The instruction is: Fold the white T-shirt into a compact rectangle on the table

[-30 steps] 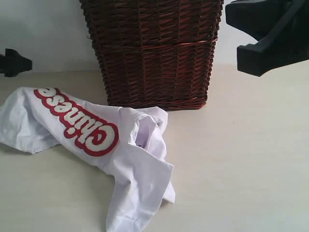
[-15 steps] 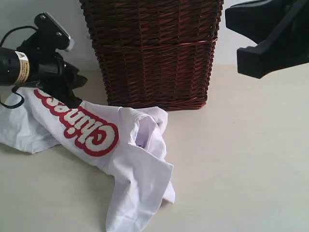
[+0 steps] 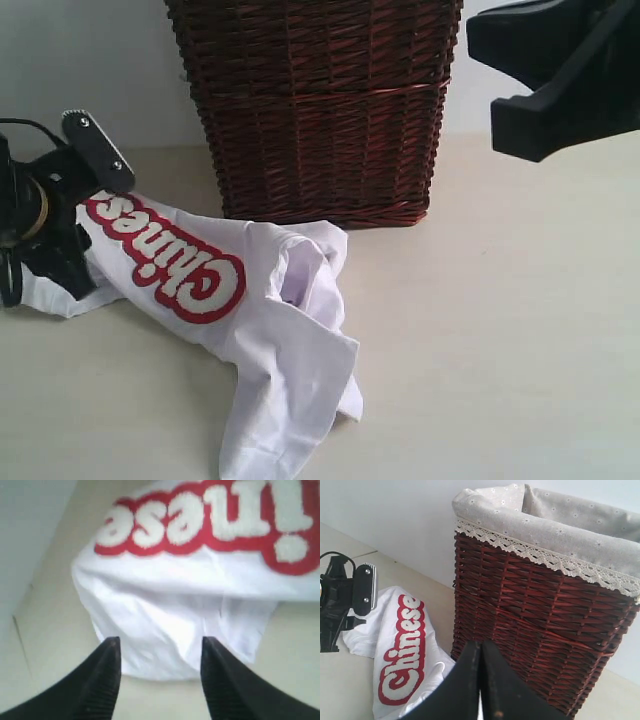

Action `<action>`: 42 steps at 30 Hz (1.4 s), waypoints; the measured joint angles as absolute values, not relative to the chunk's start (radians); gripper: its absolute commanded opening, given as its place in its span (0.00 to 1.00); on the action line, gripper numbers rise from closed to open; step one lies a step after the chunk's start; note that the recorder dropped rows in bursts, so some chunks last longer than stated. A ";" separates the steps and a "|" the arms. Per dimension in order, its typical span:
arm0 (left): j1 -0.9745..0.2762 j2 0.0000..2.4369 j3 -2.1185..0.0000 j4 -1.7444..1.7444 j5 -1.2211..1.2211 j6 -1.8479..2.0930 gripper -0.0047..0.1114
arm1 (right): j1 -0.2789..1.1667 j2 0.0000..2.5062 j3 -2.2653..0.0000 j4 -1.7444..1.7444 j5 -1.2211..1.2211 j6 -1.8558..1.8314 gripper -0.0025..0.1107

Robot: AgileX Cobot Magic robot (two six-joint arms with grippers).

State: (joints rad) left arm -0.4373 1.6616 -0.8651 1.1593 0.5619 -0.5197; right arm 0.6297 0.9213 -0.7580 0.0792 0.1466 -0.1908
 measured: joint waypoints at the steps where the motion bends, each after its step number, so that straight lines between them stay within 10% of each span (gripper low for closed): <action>1: -0.435 1.663 -0.889 1.003 0.588 -0.394 0.46 | 0.630 0.921 -0.758 0.079 0.147 -0.191 0.02; 8: -0.438 1.679 -0.982 0.231 0.757 0.441 0.46 | 0.630 0.921 -0.758 0.079 0.157 -0.185 0.02; 32: -0.280 1.951 -1.035 0.353 0.453 0.359 0.51 | 0.630 0.921 -0.758 0.079 0.160 -0.184 0.02; 42: -0.280 1.991 -1.059 0.359 0.441 0.369 0.04 | 0.630 0.921 -0.758 0.079 0.160 -0.184 0.02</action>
